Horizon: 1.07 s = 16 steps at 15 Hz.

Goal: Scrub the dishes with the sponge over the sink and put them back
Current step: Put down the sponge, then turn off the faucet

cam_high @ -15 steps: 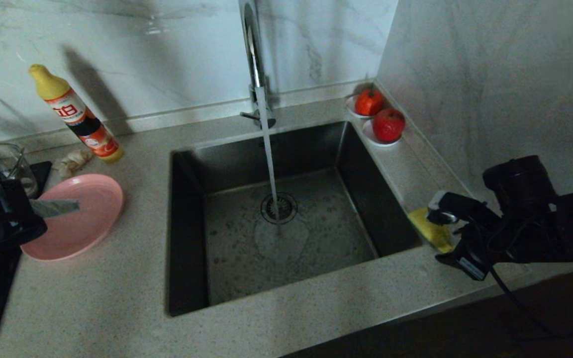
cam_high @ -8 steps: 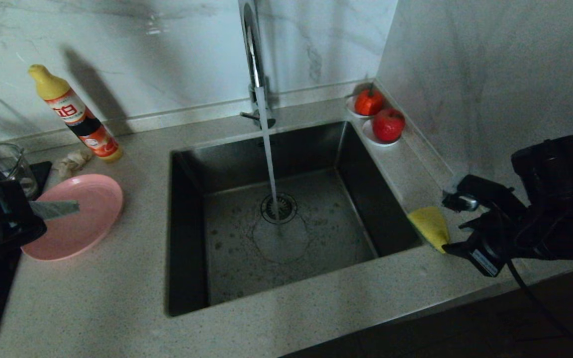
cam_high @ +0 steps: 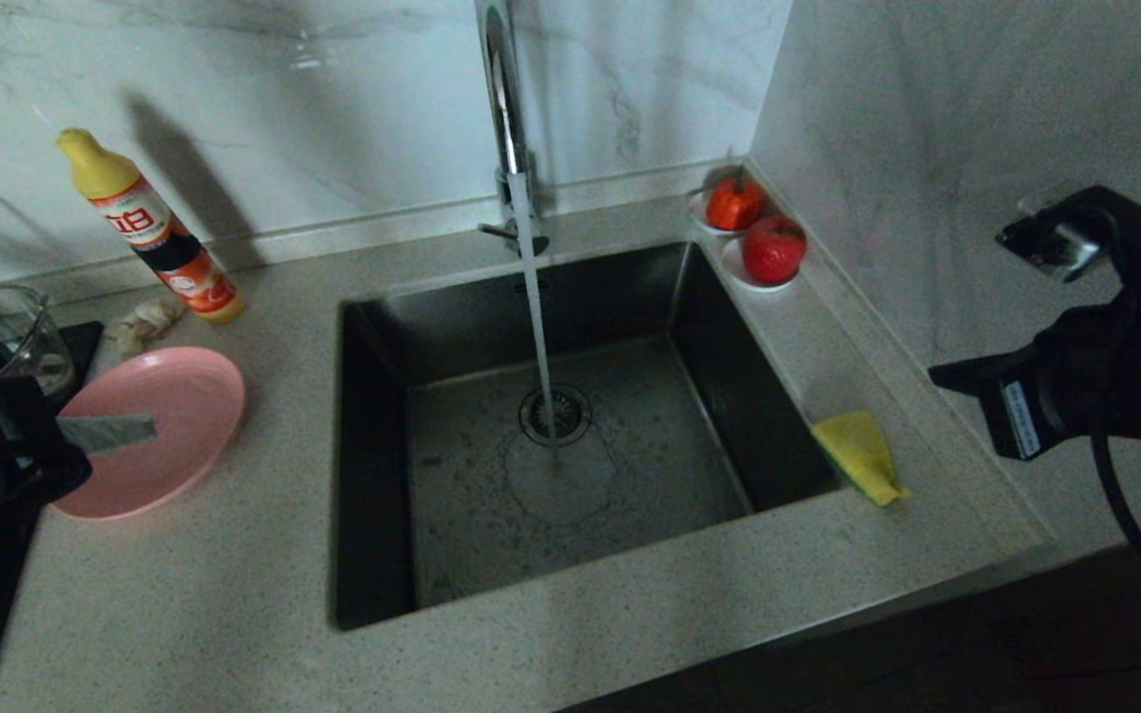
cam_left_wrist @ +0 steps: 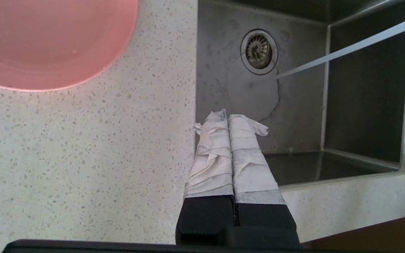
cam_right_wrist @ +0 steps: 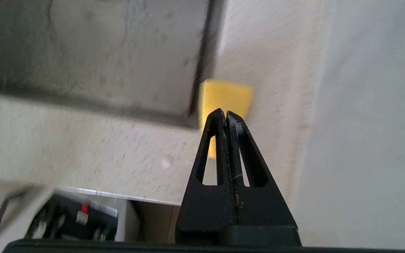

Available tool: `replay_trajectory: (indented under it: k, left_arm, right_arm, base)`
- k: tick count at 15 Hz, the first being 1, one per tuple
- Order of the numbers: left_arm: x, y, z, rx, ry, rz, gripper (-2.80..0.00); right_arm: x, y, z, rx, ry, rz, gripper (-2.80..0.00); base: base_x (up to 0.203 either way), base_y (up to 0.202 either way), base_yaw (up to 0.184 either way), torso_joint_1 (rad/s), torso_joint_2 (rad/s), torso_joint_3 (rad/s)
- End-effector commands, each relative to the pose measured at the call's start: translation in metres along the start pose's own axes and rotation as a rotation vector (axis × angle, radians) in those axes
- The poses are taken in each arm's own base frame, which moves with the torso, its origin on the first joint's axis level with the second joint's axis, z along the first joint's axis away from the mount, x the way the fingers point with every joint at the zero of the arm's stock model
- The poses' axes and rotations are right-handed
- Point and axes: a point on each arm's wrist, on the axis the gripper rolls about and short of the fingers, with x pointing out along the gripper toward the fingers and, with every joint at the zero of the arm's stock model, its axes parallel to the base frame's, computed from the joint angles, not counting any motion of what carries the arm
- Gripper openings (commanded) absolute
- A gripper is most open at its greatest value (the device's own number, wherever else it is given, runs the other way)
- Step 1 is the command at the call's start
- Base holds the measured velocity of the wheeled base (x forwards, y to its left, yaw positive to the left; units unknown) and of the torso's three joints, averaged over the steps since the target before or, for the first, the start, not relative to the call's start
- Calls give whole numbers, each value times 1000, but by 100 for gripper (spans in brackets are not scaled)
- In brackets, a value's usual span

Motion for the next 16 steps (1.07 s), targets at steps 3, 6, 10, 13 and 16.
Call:
replay_trajectory:
  k: [3, 6, 10, 13, 16]
  left_arm:
    - [3, 3, -3, -8, 15, 10, -280]
    - [3, 3, -3, -9, 19, 10, -280]
    - [4, 4, -5, -10, 26, 10, -280]
    - [8, 5, -5, -9, 17, 4, -280]
    - [13, 6, -6, -8, 9, -2, -280]
  right_arm:
    - [-41, -11, 10, 32, -99, -163, -280]
    - [-53, -14, 9, 35, -110, -236, -280]
    - [-36, -12, 3, 26, -53, -235, -280]
    - [-28, -14, -11, 20, 6, -257, -280]
    - [-25, -26, -14, 37, 31, -317, -280]
  base:
    - [0, 0, 0, 0, 0, 0]
    - [0, 0, 0, 0, 0, 0]
    - [0, 0, 0, 0, 0, 0]
    - [0, 0, 0, 0, 0, 0]
    - [0, 0, 0, 0, 0, 0]
